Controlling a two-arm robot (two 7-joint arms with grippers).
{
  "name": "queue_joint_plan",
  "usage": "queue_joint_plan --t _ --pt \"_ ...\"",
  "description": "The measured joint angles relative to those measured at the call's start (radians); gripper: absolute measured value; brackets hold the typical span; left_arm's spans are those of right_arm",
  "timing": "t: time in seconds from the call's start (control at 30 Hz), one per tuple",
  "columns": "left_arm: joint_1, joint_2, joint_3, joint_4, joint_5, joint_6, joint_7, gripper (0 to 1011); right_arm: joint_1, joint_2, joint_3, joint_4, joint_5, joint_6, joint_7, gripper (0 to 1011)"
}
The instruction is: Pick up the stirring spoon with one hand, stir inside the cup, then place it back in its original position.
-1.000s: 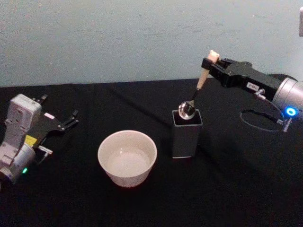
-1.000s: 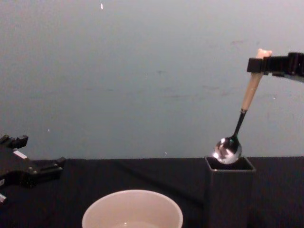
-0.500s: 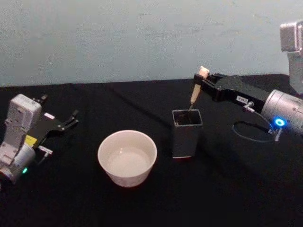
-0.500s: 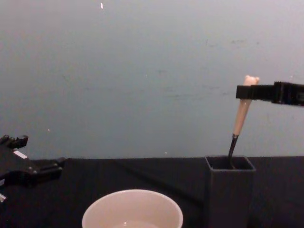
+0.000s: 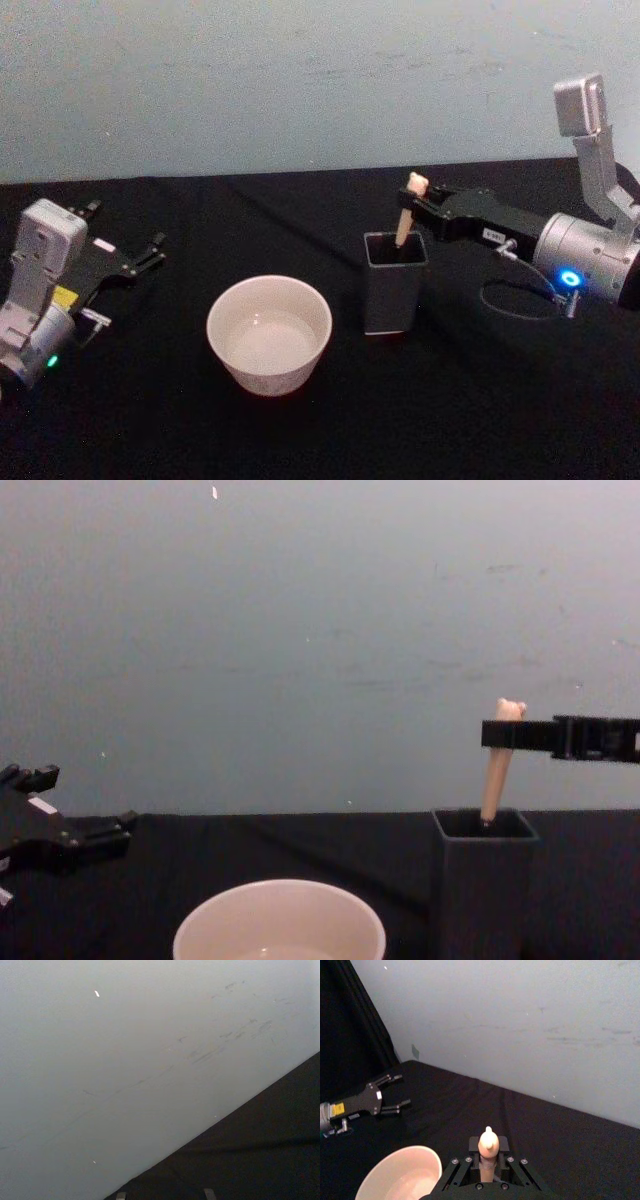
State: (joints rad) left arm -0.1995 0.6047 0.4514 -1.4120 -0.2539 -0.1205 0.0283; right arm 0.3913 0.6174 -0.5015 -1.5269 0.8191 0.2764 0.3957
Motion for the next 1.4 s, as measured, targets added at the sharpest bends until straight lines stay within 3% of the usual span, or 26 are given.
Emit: queue_joint_plan --t 1.4 --pt "0.000 0.000 0.000 0.000 0.000 0.000 0.000 1001 -0.034 -0.016 0.026 0.018 -0.018 0.045 -0.028 212"
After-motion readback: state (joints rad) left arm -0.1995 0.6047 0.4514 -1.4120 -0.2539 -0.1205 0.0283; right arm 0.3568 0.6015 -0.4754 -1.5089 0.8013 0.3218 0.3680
